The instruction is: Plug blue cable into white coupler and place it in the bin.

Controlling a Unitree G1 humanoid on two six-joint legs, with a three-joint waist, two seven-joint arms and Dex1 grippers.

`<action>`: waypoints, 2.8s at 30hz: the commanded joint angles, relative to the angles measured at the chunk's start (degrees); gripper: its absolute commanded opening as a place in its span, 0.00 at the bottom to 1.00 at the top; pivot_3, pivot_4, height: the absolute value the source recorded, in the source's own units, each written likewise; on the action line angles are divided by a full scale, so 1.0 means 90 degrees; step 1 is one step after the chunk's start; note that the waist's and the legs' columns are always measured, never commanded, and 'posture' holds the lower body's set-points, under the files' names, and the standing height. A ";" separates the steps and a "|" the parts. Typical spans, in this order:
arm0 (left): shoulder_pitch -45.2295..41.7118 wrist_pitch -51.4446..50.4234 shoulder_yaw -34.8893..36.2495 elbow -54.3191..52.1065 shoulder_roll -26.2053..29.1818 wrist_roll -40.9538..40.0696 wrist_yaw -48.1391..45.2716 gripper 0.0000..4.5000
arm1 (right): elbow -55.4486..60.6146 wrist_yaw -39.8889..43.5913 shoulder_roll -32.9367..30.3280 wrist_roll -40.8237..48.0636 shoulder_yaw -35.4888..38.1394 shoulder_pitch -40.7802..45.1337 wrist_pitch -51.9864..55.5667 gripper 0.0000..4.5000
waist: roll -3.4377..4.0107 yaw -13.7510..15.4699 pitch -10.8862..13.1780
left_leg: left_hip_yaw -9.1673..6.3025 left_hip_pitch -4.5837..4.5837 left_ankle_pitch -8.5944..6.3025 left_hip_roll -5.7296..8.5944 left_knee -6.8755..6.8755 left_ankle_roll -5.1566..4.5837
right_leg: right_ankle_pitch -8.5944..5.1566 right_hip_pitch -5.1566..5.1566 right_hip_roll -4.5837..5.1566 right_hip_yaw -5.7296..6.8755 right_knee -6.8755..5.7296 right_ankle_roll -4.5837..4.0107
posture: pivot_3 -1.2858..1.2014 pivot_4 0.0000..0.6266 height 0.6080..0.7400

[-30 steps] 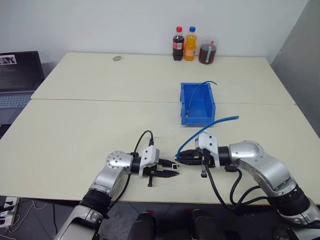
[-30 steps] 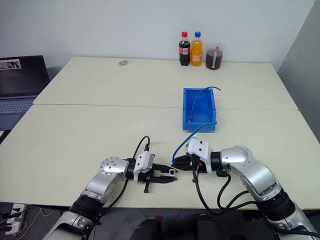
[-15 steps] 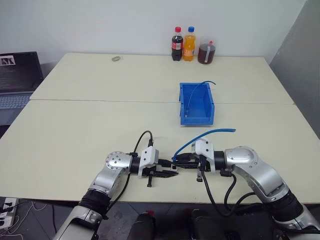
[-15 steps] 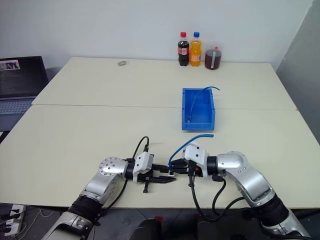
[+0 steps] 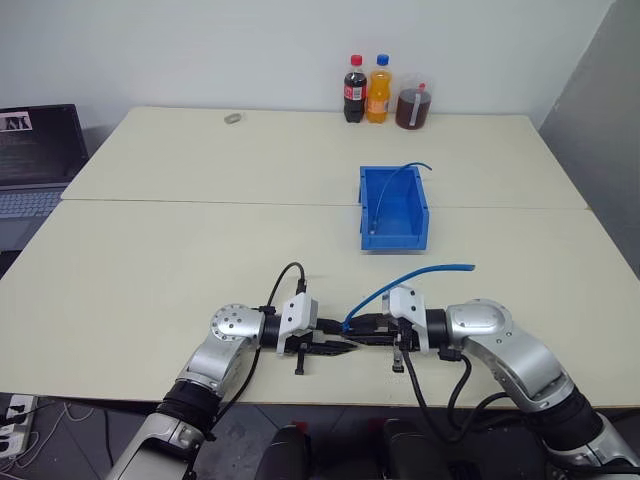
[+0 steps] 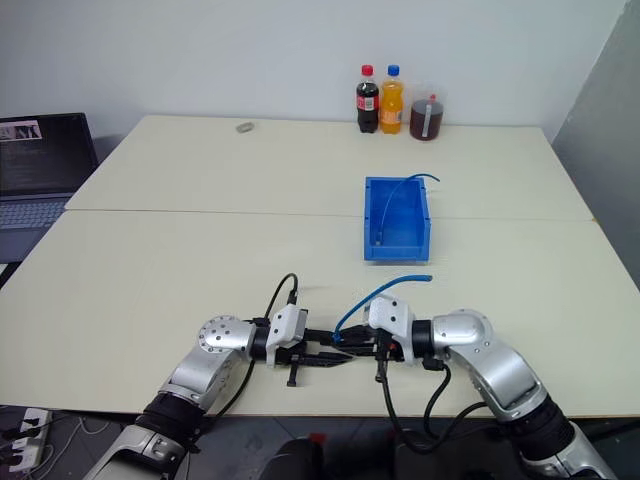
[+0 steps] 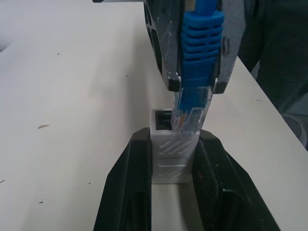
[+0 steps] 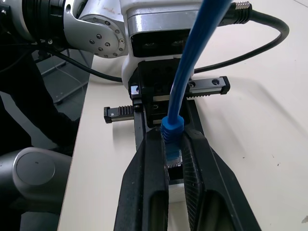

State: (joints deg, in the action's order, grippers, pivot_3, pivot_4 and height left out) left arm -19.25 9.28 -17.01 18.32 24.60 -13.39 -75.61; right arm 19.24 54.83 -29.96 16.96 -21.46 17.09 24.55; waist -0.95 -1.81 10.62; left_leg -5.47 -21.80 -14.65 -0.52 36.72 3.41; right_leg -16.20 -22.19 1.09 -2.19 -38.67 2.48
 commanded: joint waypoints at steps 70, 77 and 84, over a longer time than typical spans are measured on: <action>0.0355 -0.0369 -0.0293 0.0357 0.0287 0.0450 -0.0032 0.18 | 0.0092 0.0041 -0.0019 0.0121 0.0244 -0.0150 -0.0046 0.03 | 0.0001 -0.0006 -0.0030 | 0.0001 0.0007 0.0000 -0.0004 0.0000 0.0000 | -0.0001 0.0002 -0.0005 -0.0003 -0.0007 -0.0002 | 0.52 0.24 1.00; 0.0345 -0.0383 -0.0291 0.0350 0.0297 0.0447 -0.0041 0.18 | 0.0004 0.0007 0.0048 0.0047 0.0167 -0.0189 -0.0112 0.03 | -0.0001 -0.0006 -0.0037 | 0.0002 0.0007 0.0000 -0.0005 0.0000 -0.0001 | -0.0002 0.0003 -0.0005 -0.0003 -0.0007 -0.0001 | 0.52 0.24 1.00; 0.0352 -0.0408 -0.0294 0.0324 0.0302 0.0449 -0.0029 0.18 | -0.0083 -0.0018 0.0121 -0.0043 0.0119 -0.0147 -0.0151 0.03 | -0.0001 -0.0007 -0.0039 | 0.0001 0.0008 0.0000 -0.0005 0.0000 -0.0001 | -0.0002 0.0002 -0.0005 -0.0003 -0.0007 -0.0002 | 0.52 0.24 1.00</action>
State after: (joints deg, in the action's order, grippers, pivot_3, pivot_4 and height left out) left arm -18.79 7.87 -17.10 17.76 25.37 -13.41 -75.54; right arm 17.67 54.60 -29.00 16.73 -20.32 15.75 24.12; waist -0.97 -1.87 10.26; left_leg -5.46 -21.73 -14.65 -0.56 36.72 3.40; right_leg -16.22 -22.16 1.04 -2.22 -38.73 2.47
